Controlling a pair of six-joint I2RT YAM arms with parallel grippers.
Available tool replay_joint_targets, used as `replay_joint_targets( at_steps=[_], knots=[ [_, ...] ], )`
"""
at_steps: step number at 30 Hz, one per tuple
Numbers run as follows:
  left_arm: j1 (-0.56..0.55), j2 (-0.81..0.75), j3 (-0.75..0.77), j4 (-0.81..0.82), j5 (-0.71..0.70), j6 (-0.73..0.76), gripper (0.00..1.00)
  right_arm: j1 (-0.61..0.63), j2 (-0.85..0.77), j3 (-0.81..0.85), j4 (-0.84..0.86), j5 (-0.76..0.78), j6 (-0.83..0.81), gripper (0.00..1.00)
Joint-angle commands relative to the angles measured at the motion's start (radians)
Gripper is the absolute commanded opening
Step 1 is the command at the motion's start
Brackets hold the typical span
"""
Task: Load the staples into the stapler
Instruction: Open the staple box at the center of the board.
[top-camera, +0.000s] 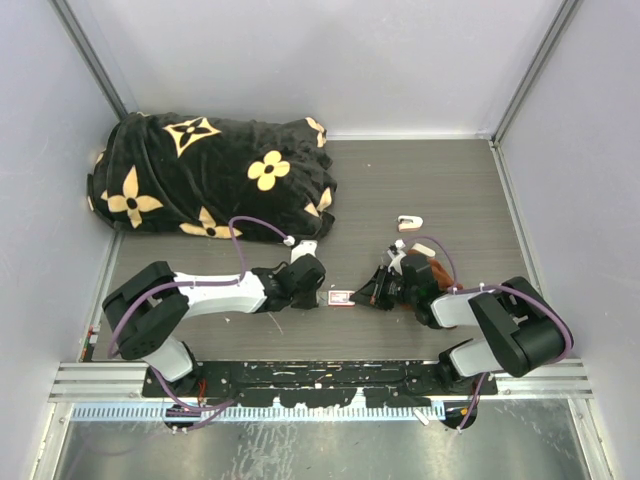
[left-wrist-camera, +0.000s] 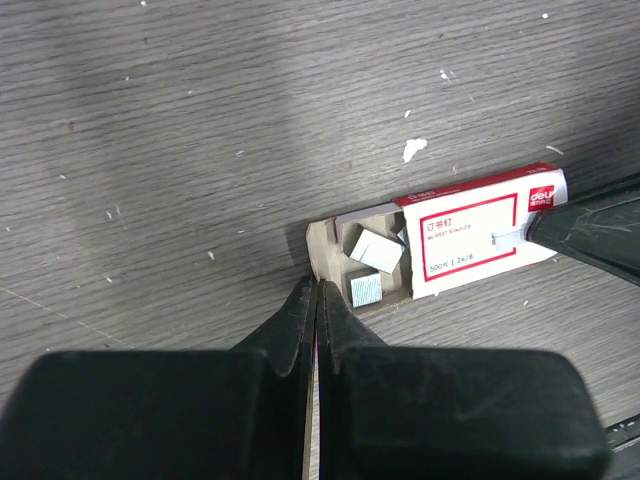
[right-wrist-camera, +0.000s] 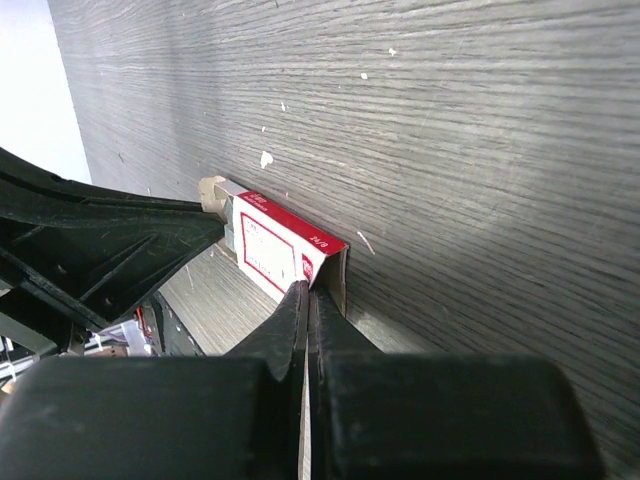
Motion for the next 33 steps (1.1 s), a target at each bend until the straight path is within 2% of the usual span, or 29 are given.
replay_joint_targets(
  at_steps=[1,33],
  knots=[
    [0.016,-0.030,-0.029,-0.036,-0.032,0.019,0.00,0.002,-0.022,0.007,-0.004,0.041,-0.025,0.00],
    [0.029,-0.081,-0.074,-0.073,-0.071,0.041,0.00,0.002,-0.023,0.013,-0.025,0.040,-0.035,0.00]
  ],
)
